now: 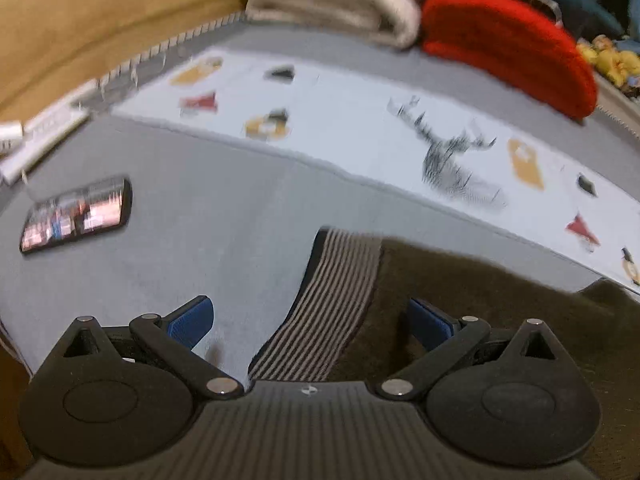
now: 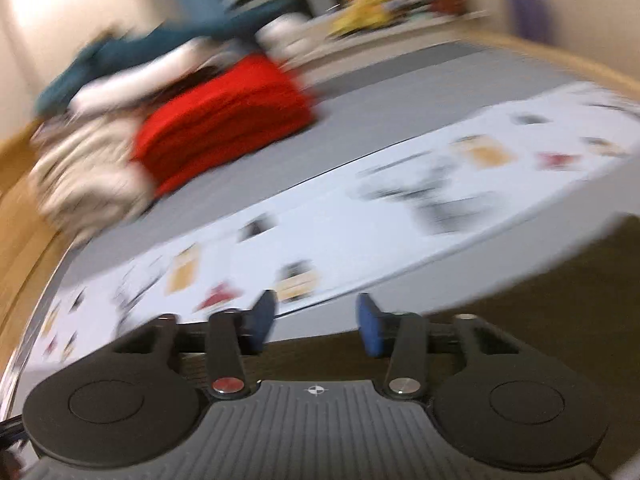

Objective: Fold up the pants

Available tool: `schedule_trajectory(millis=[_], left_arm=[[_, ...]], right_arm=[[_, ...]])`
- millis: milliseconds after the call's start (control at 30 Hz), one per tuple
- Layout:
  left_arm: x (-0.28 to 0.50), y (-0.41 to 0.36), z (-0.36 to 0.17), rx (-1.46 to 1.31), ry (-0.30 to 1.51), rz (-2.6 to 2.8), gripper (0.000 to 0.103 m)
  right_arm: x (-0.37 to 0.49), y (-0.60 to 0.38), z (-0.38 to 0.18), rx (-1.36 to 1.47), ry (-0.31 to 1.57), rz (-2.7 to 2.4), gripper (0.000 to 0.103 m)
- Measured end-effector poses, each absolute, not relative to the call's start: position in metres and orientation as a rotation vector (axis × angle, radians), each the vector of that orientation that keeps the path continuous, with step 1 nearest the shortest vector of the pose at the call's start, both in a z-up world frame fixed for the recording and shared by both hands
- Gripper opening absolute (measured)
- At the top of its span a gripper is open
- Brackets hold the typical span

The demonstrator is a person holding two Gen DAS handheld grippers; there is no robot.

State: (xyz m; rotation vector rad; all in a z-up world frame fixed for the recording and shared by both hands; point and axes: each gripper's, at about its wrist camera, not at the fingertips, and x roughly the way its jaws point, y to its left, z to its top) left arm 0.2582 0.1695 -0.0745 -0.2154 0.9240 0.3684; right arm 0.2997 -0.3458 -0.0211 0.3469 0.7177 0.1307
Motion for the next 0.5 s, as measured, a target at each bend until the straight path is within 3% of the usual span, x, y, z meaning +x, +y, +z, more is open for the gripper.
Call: schedule_trajectory(millis=[267,367,500], left_arm=[[0.267,0.203,-0.090,-0.367,0.969,0.340,0.103],[0.270,0.202,-0.091,-0.344,0.969,0.330,0.103],[0.274,0.199,-0.094,-0.309,0.968,0.322,0.103]], right_arm=[[0.374,-0.189,-0.082,0.034,0.759,0.299,0.036],[0.358,-0.166,-0.114,-0.159,0.821,0.333,0.036],[0.327,-0.159,-0.124,-0.297,0.746,0.372,0.035]])
